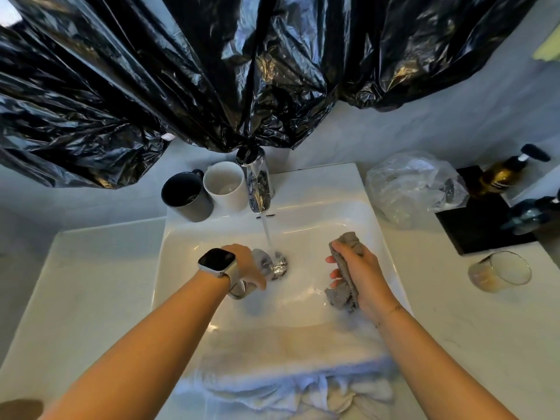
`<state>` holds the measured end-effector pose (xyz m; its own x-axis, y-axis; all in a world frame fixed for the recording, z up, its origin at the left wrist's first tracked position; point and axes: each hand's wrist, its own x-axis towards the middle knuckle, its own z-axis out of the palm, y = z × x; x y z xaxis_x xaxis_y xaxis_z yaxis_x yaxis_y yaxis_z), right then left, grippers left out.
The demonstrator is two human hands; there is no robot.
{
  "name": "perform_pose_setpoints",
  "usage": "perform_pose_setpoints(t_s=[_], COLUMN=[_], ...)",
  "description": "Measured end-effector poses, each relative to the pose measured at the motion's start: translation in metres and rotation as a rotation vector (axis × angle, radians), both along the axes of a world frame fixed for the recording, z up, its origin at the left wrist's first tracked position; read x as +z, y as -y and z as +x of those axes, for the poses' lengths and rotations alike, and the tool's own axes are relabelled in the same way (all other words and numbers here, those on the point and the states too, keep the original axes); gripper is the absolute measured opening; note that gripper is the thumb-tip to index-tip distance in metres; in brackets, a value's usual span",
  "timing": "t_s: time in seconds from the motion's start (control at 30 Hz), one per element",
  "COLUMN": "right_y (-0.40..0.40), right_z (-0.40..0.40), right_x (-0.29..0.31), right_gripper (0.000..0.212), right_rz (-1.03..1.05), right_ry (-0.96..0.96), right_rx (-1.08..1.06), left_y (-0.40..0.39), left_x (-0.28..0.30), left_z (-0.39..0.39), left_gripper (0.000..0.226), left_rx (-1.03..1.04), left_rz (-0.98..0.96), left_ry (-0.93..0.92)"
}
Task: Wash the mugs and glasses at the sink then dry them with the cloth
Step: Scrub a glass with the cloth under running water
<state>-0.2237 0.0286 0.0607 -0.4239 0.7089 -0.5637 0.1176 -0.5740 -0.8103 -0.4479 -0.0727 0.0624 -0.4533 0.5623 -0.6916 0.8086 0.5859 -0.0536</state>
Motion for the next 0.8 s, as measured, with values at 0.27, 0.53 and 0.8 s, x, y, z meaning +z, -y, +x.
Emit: perform_pose_setpoints(t_s=[0.27, 0.53, 0.8], right_y=[-0.017, -0.019, -0.031], right_z=[0.020, 0.017, 0.015], right_x=[0.020, 0.004, -0.008], right_gripper=[0.016, 0.038, 0.041], right_rz=[0.233, -0.015, -0.062], right_ry=[0.049, 0.042, 0.063], right_rx=[0.074, -0.022, -0.073], left_y=[-0.004, -0.060, -0.130], left_x=[0.007, 0.009, -0.002], left_z=[0.040, 0.088, 0.068], left_gripper=[0.050, 0.066, 0.078], left_rx=[0.282, 0.700, 0.731], left_rz=[0.334, 1.142, 1.445], left_ry=[0.273, 0.492, 0.404])
